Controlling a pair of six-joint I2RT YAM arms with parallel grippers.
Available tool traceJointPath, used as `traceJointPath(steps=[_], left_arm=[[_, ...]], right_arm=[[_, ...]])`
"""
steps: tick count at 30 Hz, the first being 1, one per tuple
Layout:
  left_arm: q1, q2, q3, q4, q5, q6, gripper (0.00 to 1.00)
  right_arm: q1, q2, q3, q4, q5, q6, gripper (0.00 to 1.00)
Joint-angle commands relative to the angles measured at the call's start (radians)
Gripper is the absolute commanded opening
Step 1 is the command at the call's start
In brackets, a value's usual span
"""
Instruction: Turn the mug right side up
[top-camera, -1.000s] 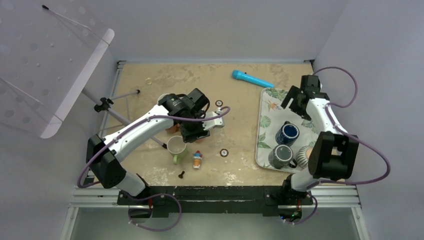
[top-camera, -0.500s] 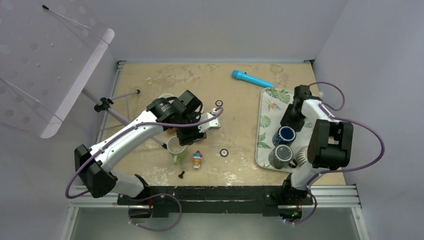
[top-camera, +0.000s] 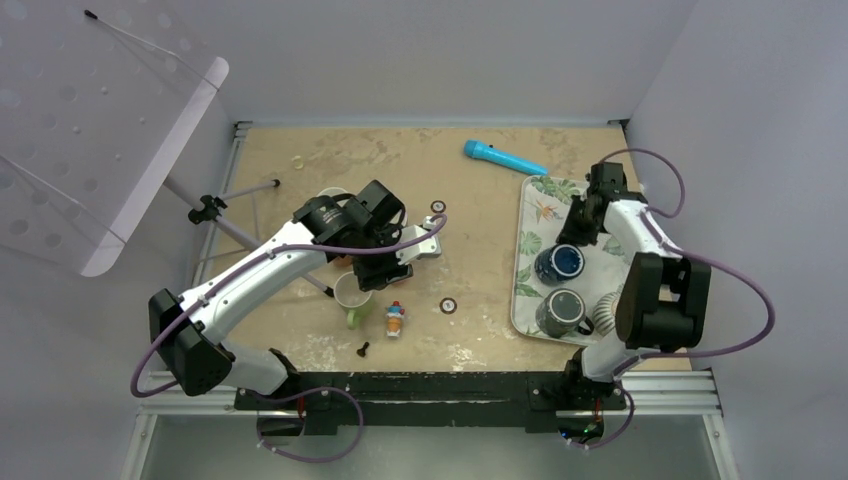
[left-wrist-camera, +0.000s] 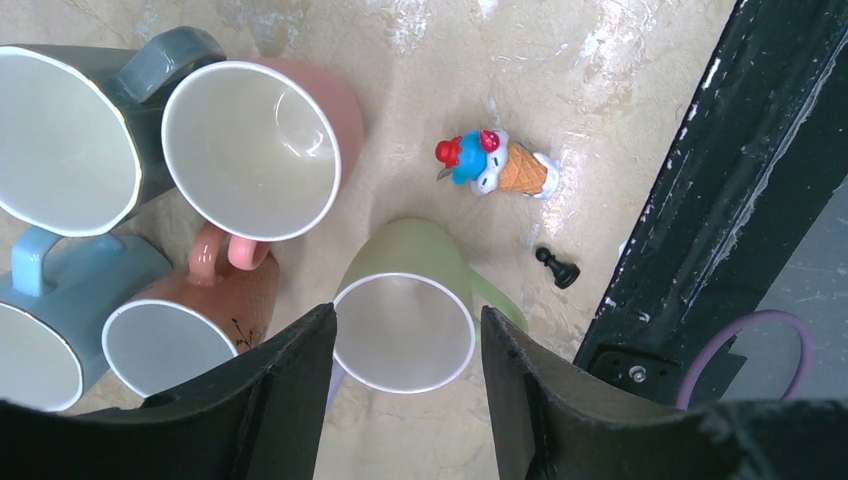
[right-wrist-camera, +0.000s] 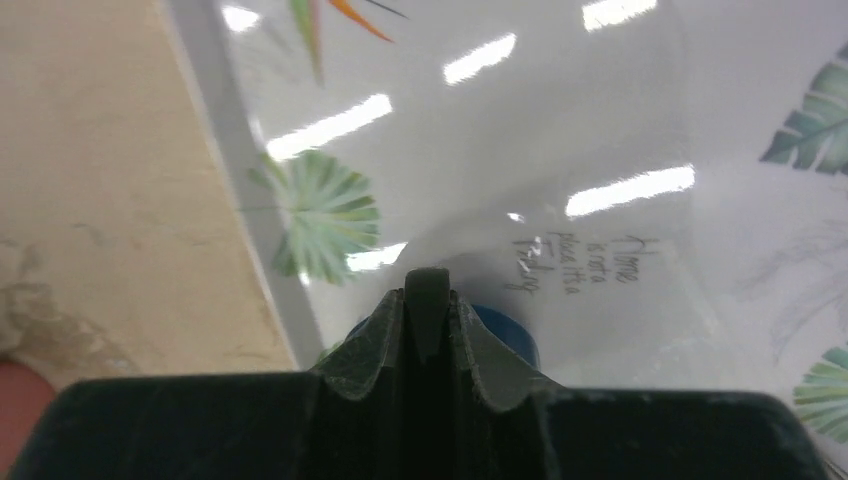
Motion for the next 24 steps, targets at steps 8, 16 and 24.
traceJointPath(steps=[8, 16, 24], left_arm=[[0.017, 0.022, 0.034, 0.004, 0.123, -0.008, 0.59], [0.205, 0.018, 0.172, -0.038, 0.510, -0.045, 0.71], [0.302, -0.004, 0.264, 0.166, 0.788, -0.328, 0.79]], right_arm=[[0.063, -0.219, -0.108, 0.321, -0.217, -0.052, 0.00], [0.190, -0.413, -0.149, 0.511, -0.363, 0.001, 0.00], [0.422, -0.560, -0.125, 0.789, -0.451, 0.186, 0.00]])
